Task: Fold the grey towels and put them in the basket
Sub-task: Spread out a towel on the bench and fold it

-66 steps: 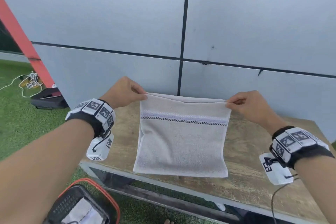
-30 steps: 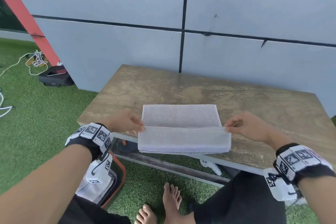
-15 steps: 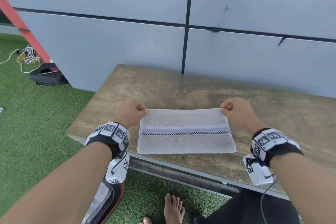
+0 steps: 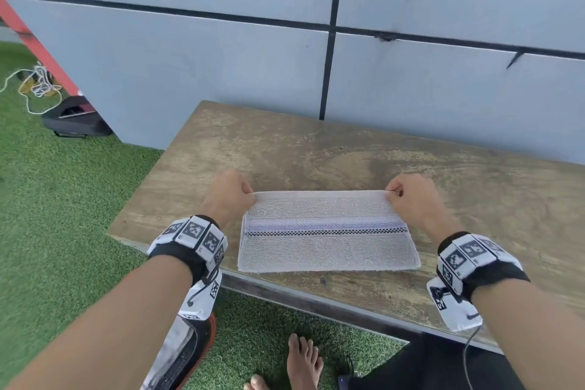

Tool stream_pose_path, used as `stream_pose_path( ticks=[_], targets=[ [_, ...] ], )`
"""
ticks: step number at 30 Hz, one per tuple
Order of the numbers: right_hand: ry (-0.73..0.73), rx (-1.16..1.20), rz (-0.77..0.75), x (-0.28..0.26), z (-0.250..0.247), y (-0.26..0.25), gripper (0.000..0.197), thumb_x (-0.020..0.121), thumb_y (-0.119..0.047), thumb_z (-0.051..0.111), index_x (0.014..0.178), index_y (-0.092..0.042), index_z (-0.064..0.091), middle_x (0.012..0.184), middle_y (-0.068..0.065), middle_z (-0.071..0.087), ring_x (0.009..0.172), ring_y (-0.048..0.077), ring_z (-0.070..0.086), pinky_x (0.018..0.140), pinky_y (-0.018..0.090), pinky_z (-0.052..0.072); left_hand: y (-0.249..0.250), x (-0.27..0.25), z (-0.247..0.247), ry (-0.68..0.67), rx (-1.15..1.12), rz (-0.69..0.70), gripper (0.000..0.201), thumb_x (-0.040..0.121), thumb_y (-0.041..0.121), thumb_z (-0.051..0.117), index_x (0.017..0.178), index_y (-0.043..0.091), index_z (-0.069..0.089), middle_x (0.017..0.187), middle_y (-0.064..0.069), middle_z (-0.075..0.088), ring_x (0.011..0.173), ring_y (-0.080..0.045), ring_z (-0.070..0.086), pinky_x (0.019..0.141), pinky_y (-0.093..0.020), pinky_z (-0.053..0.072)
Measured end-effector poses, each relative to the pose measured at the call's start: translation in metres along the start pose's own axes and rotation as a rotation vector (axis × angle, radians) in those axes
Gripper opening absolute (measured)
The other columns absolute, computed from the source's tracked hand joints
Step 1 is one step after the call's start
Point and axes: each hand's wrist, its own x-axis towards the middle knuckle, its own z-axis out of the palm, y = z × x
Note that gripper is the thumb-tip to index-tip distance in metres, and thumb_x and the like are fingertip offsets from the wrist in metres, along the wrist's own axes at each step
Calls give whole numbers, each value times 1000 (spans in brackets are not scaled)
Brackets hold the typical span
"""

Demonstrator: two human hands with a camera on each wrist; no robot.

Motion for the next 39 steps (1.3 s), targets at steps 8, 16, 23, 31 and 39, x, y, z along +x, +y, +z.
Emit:
stream_pose_path(
  ticks=[8,16,23,31,39],
  targets=[
    [26,-61,10,-9,5,0,10,99,-16,58,91,-18,64,82,2,64,66,8,55,59,25,44,1,-8,2,-3,84,1,4,92,15,67,91,13,70,85,-3,69,71,-12,60,56,-22,44],
    [-111,-117,83,-32,2,0,25,92,-8,53,67,-14,48,65,2,56,53,19,48,48,30,41,7,-32,1,-140,140,95,51,76,6,66,45,21,28,40,6,26,41,-16,27,65,-23,37],
    [84,27,-103,-45,-54,-18,13,94,-8,57,94,-17,66,90,-1,66,73,13,60,60,21,42,29,-48,-49,24,14,141,9,84,7,66,79,1,69,73,-6,66,58,-19,55,54,-29,48],
    [488,324,-344,-77,-72,-7,15,89,-4,70,99,-14,73,101,3,68,89,24,71,90,40,58,14,-87,-79,380,-167,428,16,80,12,76,87,21,65,85,14,52,76,-13,50,70,-26,44],
    [51,280,-72,-144,10,39,23,95,-8,61,114,-20,63,112,-3,67,102,14,62,85,24,48,-43,-113,12,-33,-36,102,34,85,40,75,107,23,56,106,5,59,85,-14,63,73,-30,52]
  ],
)
